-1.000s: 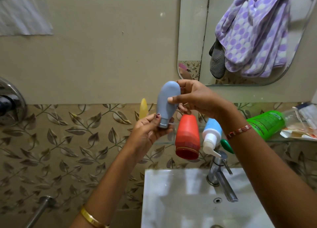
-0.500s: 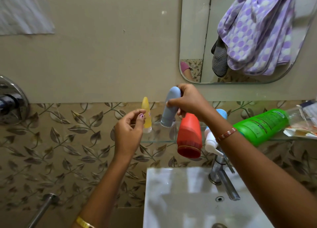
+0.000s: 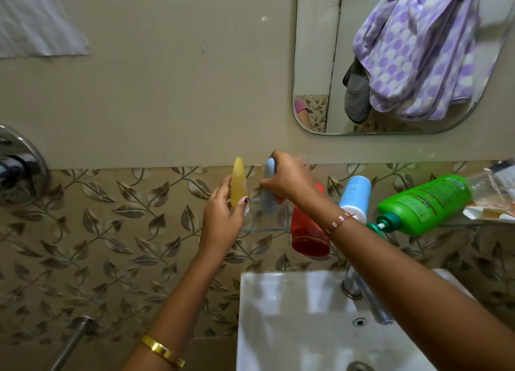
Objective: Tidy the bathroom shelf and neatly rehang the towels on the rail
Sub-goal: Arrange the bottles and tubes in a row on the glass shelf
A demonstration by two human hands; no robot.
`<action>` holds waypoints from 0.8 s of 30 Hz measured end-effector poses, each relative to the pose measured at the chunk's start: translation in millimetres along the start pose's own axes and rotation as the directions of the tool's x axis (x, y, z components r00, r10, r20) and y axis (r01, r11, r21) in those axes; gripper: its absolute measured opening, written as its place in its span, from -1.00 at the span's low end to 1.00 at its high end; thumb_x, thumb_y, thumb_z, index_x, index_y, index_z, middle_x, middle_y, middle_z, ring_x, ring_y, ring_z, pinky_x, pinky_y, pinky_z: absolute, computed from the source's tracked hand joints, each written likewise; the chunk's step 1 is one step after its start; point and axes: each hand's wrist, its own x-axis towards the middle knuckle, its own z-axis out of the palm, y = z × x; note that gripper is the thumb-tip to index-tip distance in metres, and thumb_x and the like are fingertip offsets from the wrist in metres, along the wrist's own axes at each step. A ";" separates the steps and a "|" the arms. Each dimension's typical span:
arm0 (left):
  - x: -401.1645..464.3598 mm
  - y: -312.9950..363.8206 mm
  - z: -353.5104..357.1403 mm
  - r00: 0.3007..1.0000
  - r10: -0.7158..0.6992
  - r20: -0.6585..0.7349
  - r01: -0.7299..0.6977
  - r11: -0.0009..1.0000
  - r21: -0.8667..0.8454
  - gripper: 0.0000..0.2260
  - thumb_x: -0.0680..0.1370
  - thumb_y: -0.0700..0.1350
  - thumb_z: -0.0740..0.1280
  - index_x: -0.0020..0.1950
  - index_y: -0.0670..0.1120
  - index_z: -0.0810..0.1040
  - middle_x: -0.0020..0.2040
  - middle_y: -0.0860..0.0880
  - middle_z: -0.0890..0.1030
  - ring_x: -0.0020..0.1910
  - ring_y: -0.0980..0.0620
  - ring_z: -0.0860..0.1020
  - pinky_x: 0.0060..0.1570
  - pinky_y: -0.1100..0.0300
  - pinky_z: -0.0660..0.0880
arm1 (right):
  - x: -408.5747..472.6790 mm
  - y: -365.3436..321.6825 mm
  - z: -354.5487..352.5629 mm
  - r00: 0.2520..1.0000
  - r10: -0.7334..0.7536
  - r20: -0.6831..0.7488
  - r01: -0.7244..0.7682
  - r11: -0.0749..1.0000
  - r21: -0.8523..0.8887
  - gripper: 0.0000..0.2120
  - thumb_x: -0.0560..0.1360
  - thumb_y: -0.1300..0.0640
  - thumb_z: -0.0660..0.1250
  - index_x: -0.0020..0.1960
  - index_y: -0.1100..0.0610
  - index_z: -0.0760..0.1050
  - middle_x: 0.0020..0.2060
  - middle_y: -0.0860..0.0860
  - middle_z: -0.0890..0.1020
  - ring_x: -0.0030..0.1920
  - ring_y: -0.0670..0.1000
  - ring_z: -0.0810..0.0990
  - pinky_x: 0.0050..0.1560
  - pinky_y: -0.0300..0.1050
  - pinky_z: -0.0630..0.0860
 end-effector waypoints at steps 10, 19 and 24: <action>1.4 -2.2 6.3 0.996 0.069 -0.056 -0.065 0.996 0.064 -0.57 0.52 -0.22 0.28 0.38 -0.17 0.33 0.29 -0.16 0.50 0.25 -0.06 0.49 0.13 0.34 0.33 | -5.2 -7.9 4.3 1.000 0.008 0.005 -0.008 1.000 -0.014 -0.78 0.40 0.27 0.31 0.01 0.21 0.35 -0.05 0.27 0.55 -0.21 0.29 0.62 -0.25 0.16 0.62; 0.0 -2.3 5.1 0.997 0.061 -0.048 -0.060 0.998 0.018 -0.55 0.52 -0.18 0.28 0.40 -0.16 0.31 0.31 -0.14 0.48 0.26 0.01 0.46 0.15 0.37 0.33 | -5.1 -8.8 3.5 0.999 0.040 0.018 -0.040 0.999 -0.017 -0.69 0.41 0.19 0.35 0.09 0.25 0.37 -0.01 0.25 0.56 -0.12 0.26 0.62 -0.12 0.16 0.61; -16.7 16.2 -4.7 0.961 0.143 -0.237 -0.181 0.973 -0.146 -0.63 0.51 -0.21 0.23 0.32 -0.06 0.40 0.22 0.03 0.48 0.22 0.22 0.43 0.18 0.38 0.38 | -14.2 -6.8 -13.5 0.999 0.042 -0.017 -0.041 0.998 0.044 -0.55 0.41 0.01 0.39 0.17 0.23 0.39 -0.11 0.24 0.62 -0.26 0.22 0.65 -0.24 0.13 0.63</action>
